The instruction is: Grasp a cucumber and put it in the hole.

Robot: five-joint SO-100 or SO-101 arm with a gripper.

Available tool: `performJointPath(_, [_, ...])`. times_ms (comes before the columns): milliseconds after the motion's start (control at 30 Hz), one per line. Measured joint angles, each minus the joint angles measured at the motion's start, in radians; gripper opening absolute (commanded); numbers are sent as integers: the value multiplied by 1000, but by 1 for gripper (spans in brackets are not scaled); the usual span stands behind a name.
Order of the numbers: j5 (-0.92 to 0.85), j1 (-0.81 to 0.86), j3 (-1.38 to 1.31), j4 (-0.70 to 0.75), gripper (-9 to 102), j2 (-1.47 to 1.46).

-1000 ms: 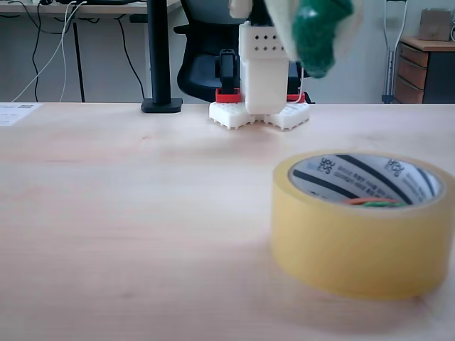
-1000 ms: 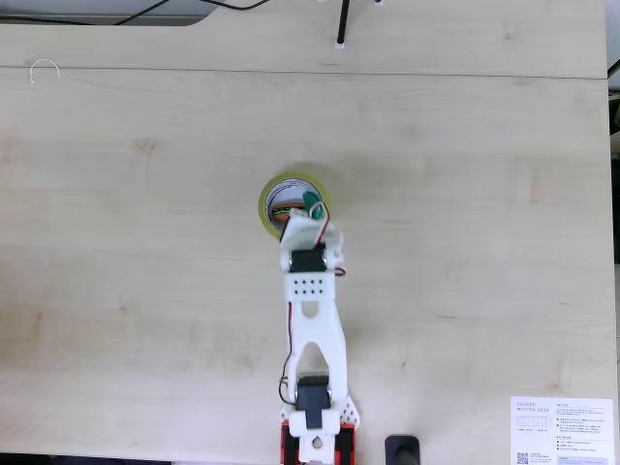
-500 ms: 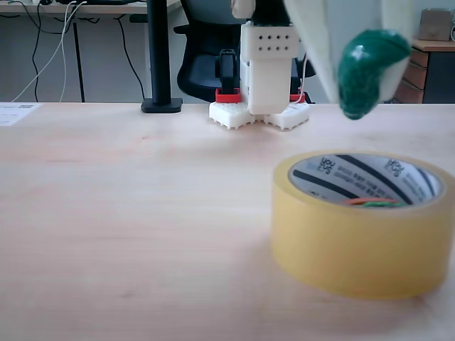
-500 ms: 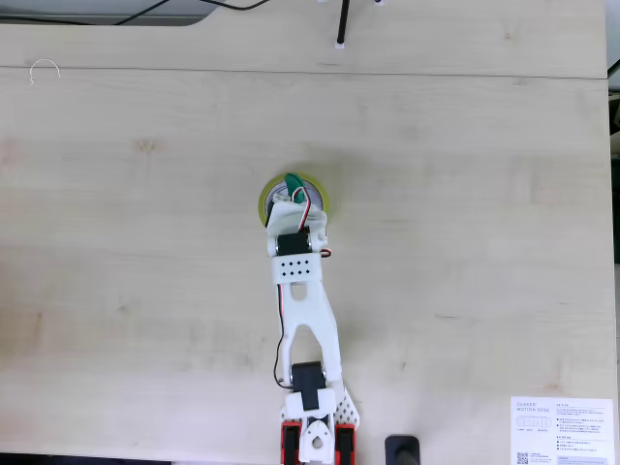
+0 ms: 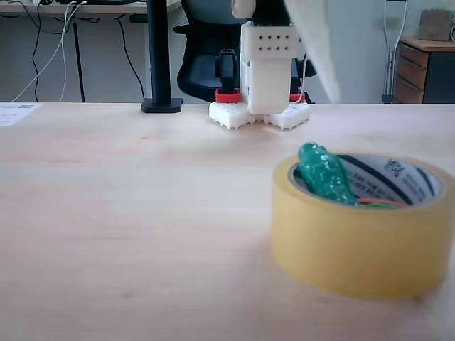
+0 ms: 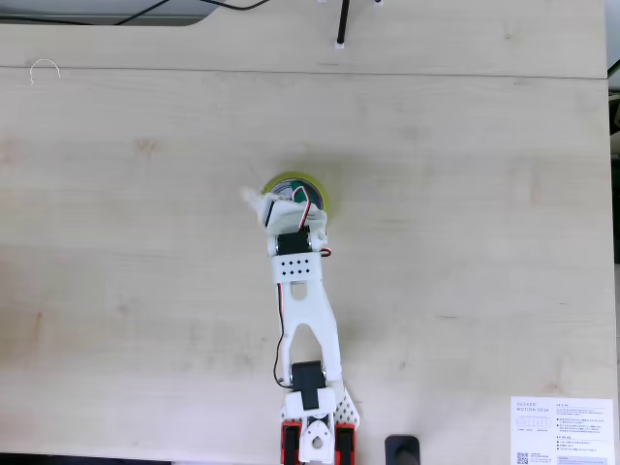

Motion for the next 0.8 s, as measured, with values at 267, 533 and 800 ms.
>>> performJointPath(267, [0, 0, 0, 15, 65, 0])
performJointPath(533, [0, 0, 0, 54, 57, 32])
performJointPath(800, [0, 26, 0, 104, 48, 132])
